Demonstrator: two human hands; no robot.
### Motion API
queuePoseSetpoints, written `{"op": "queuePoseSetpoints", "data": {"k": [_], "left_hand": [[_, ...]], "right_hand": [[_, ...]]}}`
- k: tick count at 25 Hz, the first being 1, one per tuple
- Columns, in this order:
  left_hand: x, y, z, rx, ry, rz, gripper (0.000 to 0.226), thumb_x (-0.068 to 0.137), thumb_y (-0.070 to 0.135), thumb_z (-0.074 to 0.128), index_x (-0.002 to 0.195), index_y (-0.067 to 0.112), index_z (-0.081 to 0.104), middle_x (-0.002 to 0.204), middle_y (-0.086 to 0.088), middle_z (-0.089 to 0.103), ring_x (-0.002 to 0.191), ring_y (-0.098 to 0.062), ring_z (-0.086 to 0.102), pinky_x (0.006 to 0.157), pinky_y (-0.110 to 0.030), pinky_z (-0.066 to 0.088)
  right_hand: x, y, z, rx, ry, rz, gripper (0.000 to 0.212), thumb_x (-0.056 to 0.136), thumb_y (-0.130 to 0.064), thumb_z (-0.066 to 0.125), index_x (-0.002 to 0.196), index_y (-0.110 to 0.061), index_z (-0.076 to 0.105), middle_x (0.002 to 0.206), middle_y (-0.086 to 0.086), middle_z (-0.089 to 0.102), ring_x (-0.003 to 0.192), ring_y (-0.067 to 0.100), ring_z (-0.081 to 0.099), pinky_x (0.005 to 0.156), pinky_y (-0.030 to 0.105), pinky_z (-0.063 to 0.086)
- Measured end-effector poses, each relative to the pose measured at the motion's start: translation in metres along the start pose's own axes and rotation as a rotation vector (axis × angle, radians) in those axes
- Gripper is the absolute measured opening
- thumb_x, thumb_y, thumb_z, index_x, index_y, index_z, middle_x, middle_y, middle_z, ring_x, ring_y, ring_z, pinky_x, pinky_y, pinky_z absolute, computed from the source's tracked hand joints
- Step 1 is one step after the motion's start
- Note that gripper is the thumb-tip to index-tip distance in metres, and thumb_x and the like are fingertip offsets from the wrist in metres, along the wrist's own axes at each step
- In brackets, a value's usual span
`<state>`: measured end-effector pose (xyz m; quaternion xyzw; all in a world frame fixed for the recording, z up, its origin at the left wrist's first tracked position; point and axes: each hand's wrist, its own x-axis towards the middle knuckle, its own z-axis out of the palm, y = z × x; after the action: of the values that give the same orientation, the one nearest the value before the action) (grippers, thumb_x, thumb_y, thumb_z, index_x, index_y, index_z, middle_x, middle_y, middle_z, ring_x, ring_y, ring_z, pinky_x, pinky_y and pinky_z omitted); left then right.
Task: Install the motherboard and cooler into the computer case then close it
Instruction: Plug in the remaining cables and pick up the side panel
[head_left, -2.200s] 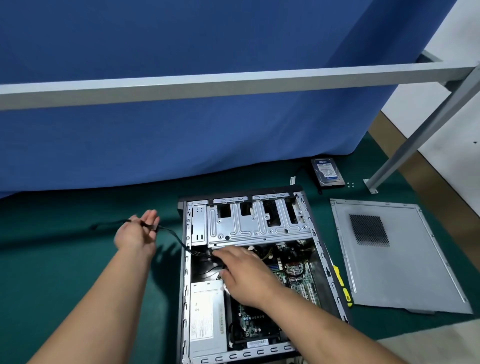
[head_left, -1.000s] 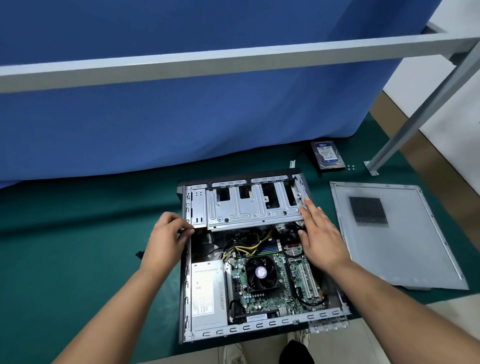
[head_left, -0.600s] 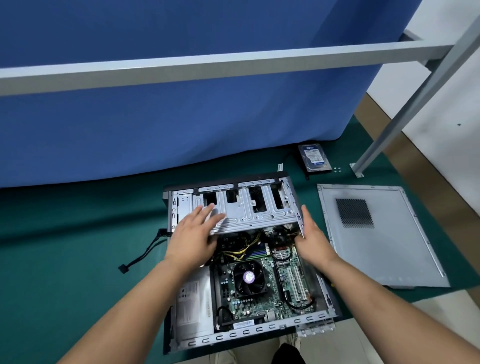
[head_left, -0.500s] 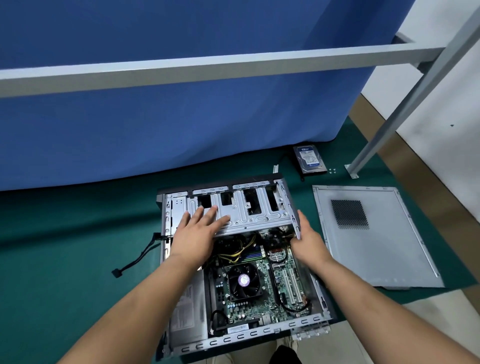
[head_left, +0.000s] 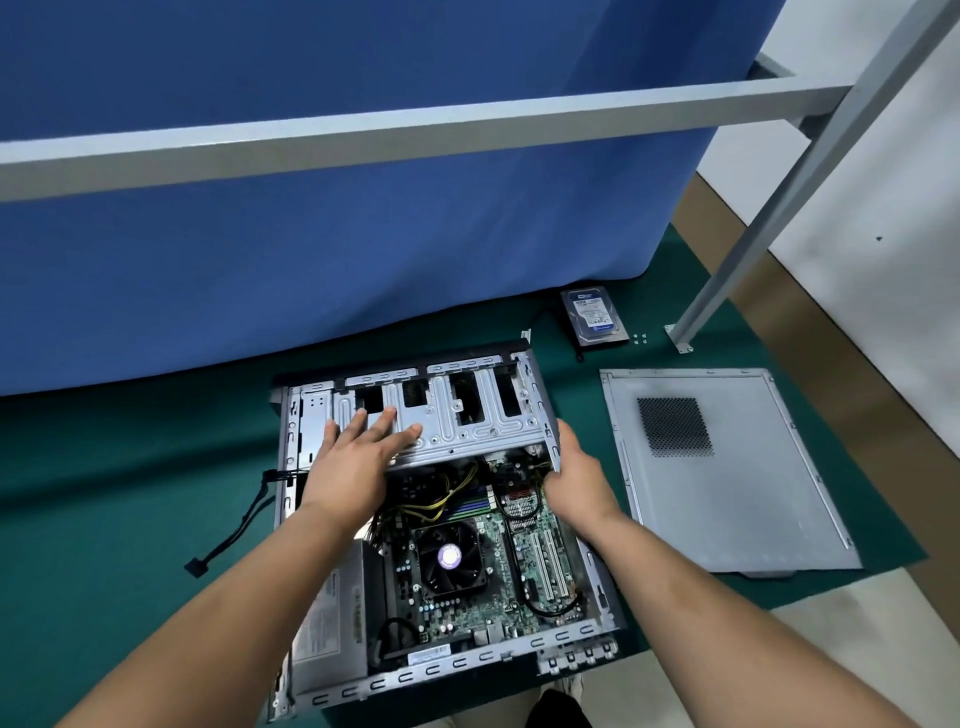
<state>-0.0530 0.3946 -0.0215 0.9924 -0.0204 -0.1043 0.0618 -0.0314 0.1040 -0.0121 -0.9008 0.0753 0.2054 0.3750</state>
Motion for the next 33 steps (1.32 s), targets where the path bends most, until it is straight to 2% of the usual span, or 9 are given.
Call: {"op": "queuePoseSetpoints", "data": {"k": [5,8,10,12,15,21,25,29,33], "left_hand": [[0.001,0.004,-0.007,0.024,0.026,0.043,0.056,0.097,0.066,0.035,0.149,0.047,0.042,0.164,0.004,0.033,0.153,-0.024,0.026,0.127,-0.051,0.01],[0.031,0.022,-0.014,-0.086,0.162,0.052,0.056,0.099,0.062,0.029,0.148,0.04,0.047,0.159,0.003,0.04,0.149,-0.022,0.031,0.126,-0.047,0.017],[0.063,0.034,-0.014,-0.13,0.146,-0.004,0.054,0.104,0.058,0.029,0.156,0.044,0.032,0.169,0.004,0.021,0.157,-0.023,0.013,0.127,-0.047,0.008],[0.086,0.042,-0.009,-0.126,0.123,-0.079,0.056,0.104,0.062,0.021,0.158,0.052,0.015,0.172,0.009,0.006,0.158,-0.022,-0.002,0.126,-0.051,-0.005],[0.095,0.045,0.009,-0.09,0.218,-0.119,0.056,0.102,0.065,0.012,0.157,0.055,0.006,0.171,0.012,0.009,0.159,-0.021,-0.002,0.124,-0.056,-0.01],[0.1,0.044,0.025,-0.061,0.341,-0.133,0.053,0.104,0.062,0.02,0.156,0.053,0.021,0.164,0.012,0.031,0.155,-0.021,0.018,0.124,-0.056,0.004],[0.1,0.043,0.029,-0.039,0.373,-0.136,0.052,0.104,0.06,0.024,0.156,0.053,0.022,0.163,0.014,0.032,0.154,-0.019,0.019,0.125,-0.055,0.004],[0.1,0.042,0.029,-0.039,0.377,-0.138,0.052,0.104,0.059,0.027,0.156,0.053,0.022,0.163,0.014,0.032,0.154,-0.018,0.019,0.125,-0.055,0.004],[0.1,0.042,0.027,-0.042,0.352,-0.122,0.053,0.103,0.062,0.024,0.156,0.053,0.023,0.163,0.014,0.032,0.155,-0.018,0.019,0.125,-0.054,0.004]], "right_hand": [[0.005,0.003,-0.003,-0.081,-0.096,-0.039,0.08,0.099,-0.008,0.047,0.162,-0.025,0.001,0.159,0.014,0.036,0.122,0.032,0.058,0.105,0.045,0.048],[0.011,0.009,-0.02,-0.078,-0.29,-0.018,0.082,0.101,-0.051,0.052,0.162,-0.033,0.0,0.164,0.001,0.033,0.145,0.027,0.041,0.12,0.042,0.032],[0.025,0.013,-0.037,-0.036,-0.278,-0.006,0.072,0.099,-0.066,0.043,0.159,-0.032,0.026,0.156,-0.006,0.045,0.143,0.021,0.045,0.12,0.042,0.034],[0.05,0.018,-0.053,0.026,-0.182,0.011,0.051,0.104,-0.057,0.04,0.146,-0.029,0.051,0.146,-0.004,0.057,0.129,0.018,0.057,0.113,0.045,0.045],[0.096,0.022,-0.062,-0.046,-0.105,0.002,0.038,0.108,-0.039,0.041,0.139,-0.024,0.058,0.14,0.0,0.062,0.12,0.019,0.061,0.108,0.035,0.046],[0.217,-0.009,-0.042,-0.418,-0.145,-0.14,0.052,0.105,-0.015,0.044,0.156,-0.023,0.039,0.159,0.017,0.036,0.14,0.032,0.045,0.117,0.031,0.034],[0.264,-0.027,-0.017,-0.71,-0.26,-0.032,0.068,0.102,-0.011,0.049,0.161,-0.034,0.024,0.17,0.001,0.01,0.149,0.036,0.027,0.118,0.036,0.034],[0.234,0.002,-0.004,-0.672,0.044,-0.106,0.037,0.095,0.005,0.045,0.125,-0.006,0.065,0.128,0.018,0.063,0.114,0.036,0.064,0.096,0.038,0.052],[0.179,0.038,-0.005,-0.392,0.152,-0.083,0.023,0.097,-0.003,0.049,0.111,-0.009,0.067,0.108,0.012,0.066,0.096,0.034,0.065,0.085,0.038,0.053]]}}
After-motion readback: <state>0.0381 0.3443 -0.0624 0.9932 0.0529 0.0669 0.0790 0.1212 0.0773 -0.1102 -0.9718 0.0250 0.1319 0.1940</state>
